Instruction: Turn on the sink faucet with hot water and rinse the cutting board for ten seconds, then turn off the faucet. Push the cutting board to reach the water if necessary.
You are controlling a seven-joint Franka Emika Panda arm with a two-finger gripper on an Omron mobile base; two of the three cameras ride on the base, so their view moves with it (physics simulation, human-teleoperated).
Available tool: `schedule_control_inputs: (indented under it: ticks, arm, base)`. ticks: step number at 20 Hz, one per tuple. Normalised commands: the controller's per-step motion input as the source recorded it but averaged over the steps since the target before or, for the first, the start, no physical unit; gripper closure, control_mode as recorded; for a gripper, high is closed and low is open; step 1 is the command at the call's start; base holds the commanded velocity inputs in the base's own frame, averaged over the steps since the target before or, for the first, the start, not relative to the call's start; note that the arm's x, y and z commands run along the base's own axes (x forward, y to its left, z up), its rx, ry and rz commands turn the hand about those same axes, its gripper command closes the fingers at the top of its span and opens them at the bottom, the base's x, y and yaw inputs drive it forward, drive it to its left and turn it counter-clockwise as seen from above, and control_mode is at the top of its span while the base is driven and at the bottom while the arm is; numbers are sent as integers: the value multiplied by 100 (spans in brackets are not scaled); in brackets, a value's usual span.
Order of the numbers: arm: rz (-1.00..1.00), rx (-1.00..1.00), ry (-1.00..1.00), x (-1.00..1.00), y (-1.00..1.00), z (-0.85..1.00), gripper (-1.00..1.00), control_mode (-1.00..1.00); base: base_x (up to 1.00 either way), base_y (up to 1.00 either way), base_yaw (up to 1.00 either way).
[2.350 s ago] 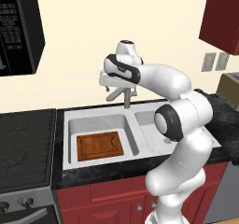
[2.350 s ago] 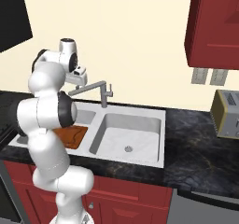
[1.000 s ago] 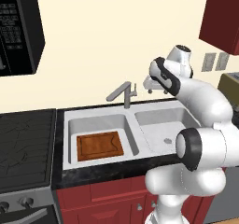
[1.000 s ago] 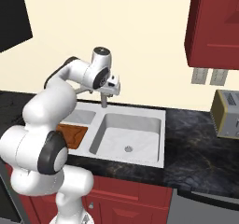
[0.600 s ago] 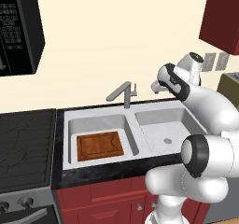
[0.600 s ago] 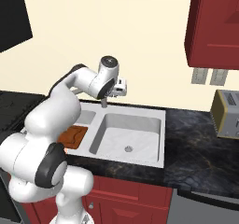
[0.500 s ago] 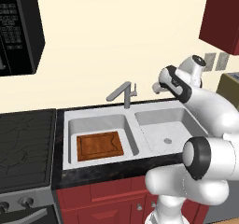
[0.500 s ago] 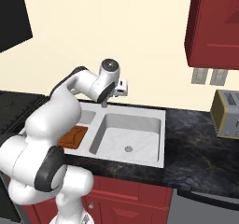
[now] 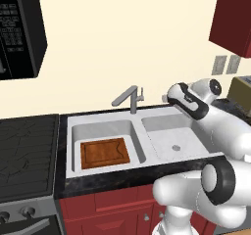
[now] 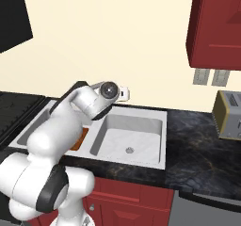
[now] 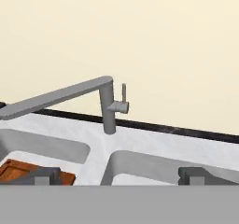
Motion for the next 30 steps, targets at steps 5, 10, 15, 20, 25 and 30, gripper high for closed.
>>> schedule_control_inputs:
  ticks: [5, 10, 15, 20, 25, 30]
  arm:
    - [0, 0, -29, 0, -2, -4, -100, -100]
    - [0, 2, -22, 0, -3, 0, -100, -100]
    - [0, 1, -18, 0, 0, -1, -100, -100]
    - [1, 0, 1, 0, 0, -1, -100, -100]
    - [0, 0, 13, 0, 0, 0, -100, -100]
    - [0, 0, 8, 3, 0, 0, -100, -100]
  base:
    - [0, 0, 0]
    - [0, 0, 0]
    - [0, 0, 0]
    - [0, 0, 0]
    - [0, 0, 0]
    - [0, 0, 0]
